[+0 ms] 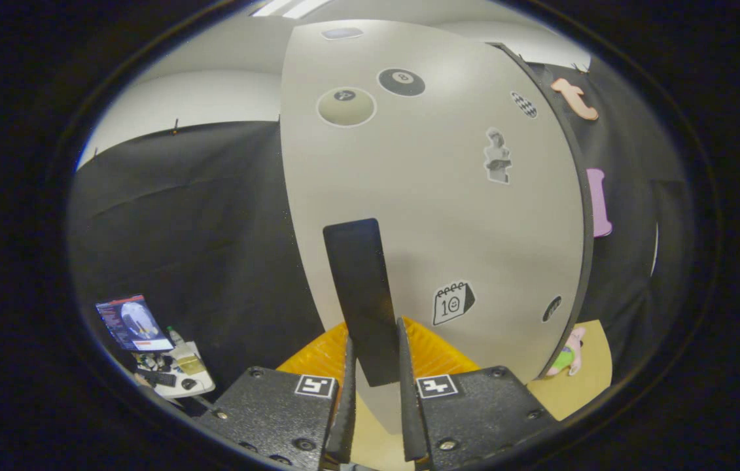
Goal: Open the shoe cabinet door, grab the shoes and put them into the shoe cabinet, then close the shoe cabinet door.
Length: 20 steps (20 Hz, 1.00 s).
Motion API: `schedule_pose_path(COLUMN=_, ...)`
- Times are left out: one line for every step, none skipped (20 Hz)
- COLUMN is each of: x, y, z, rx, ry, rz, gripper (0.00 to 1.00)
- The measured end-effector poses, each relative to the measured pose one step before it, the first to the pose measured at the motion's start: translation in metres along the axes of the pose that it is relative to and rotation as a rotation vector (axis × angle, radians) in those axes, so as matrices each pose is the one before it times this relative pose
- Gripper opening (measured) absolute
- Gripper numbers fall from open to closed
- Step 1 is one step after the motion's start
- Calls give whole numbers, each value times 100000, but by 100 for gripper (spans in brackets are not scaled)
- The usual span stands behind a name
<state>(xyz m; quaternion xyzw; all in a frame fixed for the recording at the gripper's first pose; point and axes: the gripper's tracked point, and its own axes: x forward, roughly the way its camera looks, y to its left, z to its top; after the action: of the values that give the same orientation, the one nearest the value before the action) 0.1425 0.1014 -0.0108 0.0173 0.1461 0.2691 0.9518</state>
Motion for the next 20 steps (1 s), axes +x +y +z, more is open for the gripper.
schedule_pose_path(x=-588, y=32, z=-52, rx=24, ry=200, rz=231, gripper=32)
schedule_pose_path(x=-743, y=-64, z=-151, rx=-665, ry=128, rz=211, gripper=32)
schedule_pose_path(x=-487, y=-173, z=-115, rx=-352, ry=-156, rz=264, gripper=32)
schedule_pose_path(x=-628, y=-297, z=-87, rx=-1000, ry=-266, rz=467, gripper=32)
schedule_pose_path(x=-502, y=-275, z=-10, rx=-340, ry=-217, rz=304, gripper=32)
schedule_pose_path(x=-562, y=-288, z=-232, rx=394, ry=-206, rz=15, gripper=32)
schedule_pose_path(x=-568, y=-275, z=28, rx=348, ry=-171, rz=-458, gripper=32)
schedule_pose_path(x=-558, y=-294, z=-27, rx=-18, ry=-353, rz=-653, gripper=32)
schedule_pose_path(x=-550, y=-266, z=52, rx=-373, ry=-306, rz=-708, gripper=32)
schedule_pose_path(x=-498, y=-298, z=-57, rx=-613, ry=-163, rz=-678, gripper=32)
schedule_pose_path(x=-499, y=-316, z=-18, rx=-475, ry=-319, rz=-739, gripper=32)
schedule_pose_path(x=-528, y=-340, z=-27, rx=332, ry=-298, rz=-823, gripper=32)
schedule_pose_path(x=-544, y=-361, z=86, rx=761, ry=-434, rz=-883, gripper=32)
schedule_pose_path(x=-556, y=-415, z=-31, rx=602, ry=-567, rz=-1032, gripper=32)
schedule_pose_path(x=-440, y=-412, z=47, rx=8, ry=-696, rz=-1281, gripper=32)
schedule_pose_path(x=-321, y=-460, z=-44, rx=-123, ry=-367, rz=-1820, gripper=32)
schedule_pose_path(x=-299, y=-409, z=-67, rx=-538, ry=-87, rz=-2398, gripper=32)
schedule_pose_path(x=-266, y=-488, z=-73, rx=-1128, ry=130, rz=-2517, gripper=32)
schedule_pose_path(x=-228, y=-598, z=17, rx=-1193, ry=315, rz=-2275, gripper=32)
schedule_pose_path(x=-42, y=-462, z=-96, rx=-801, ry=-27, rz=-1735, gripper=31)
